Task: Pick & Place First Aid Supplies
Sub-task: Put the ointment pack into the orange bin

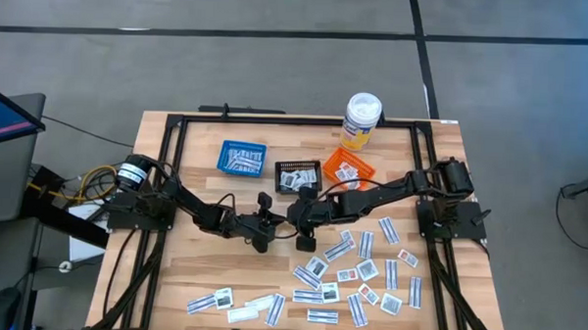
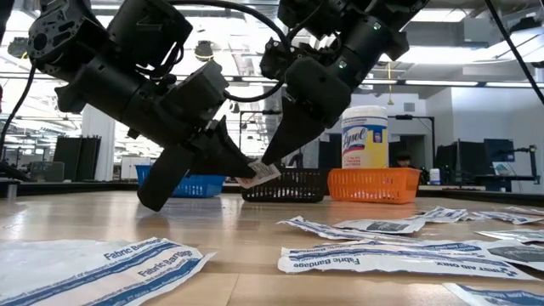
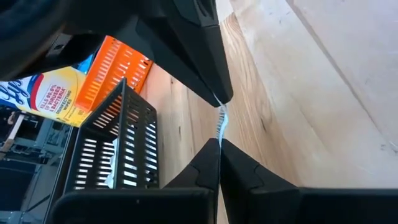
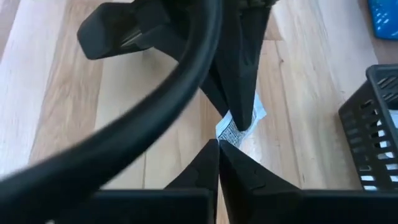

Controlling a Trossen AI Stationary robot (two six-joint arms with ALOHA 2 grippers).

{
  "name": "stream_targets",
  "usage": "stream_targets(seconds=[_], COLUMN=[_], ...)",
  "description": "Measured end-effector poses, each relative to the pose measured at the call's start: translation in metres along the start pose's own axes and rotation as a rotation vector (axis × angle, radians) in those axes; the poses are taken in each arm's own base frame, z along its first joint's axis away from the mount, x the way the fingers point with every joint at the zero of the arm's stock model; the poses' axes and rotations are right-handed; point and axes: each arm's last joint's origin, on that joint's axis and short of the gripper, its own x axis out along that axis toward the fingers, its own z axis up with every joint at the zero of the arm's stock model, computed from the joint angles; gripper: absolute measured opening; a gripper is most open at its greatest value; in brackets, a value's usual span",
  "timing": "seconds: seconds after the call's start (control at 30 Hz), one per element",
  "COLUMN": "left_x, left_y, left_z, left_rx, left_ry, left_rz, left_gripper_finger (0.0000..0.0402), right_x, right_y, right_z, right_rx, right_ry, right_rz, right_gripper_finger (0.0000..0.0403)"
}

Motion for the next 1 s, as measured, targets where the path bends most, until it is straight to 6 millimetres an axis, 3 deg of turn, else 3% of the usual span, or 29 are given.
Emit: stream_targets(seconds=[0.17, 0.43, 0.63, 1.0], left_x=[0.000, 0.006, 0.008, 0.008], left_y=[0.001, 0.010, 0.012, 0.007], left_z=[0.000, -0.005, -0.004, -0.009], left_rx=[-0.017, -0.199, -0.319, -0.300], left_ry=[-0.006, 0.006, -0.032, -0.002], left_rz=[0.008, 0.030, -0.014, -0.054], left_gripper_finger=[0.0010, 0.0006, 0.0012, 0.0017], right_x=[0.000, -0.003, -0.022, -0.056], right_y=[0.000, 0.005, 0.006, 0.017], right_z=[0.000, -0.002, -0.004, -0.001], right_rx=[0.031, 0.011, 0.017, -0.001], right_ry=[0.002, 0.010, 0.039, 0.034], right_rz=[-0.022, -0.094, -0.267, -0.289], right_gripper_finger=[0.0004, 0.0001, 0.0001, 0.0000])
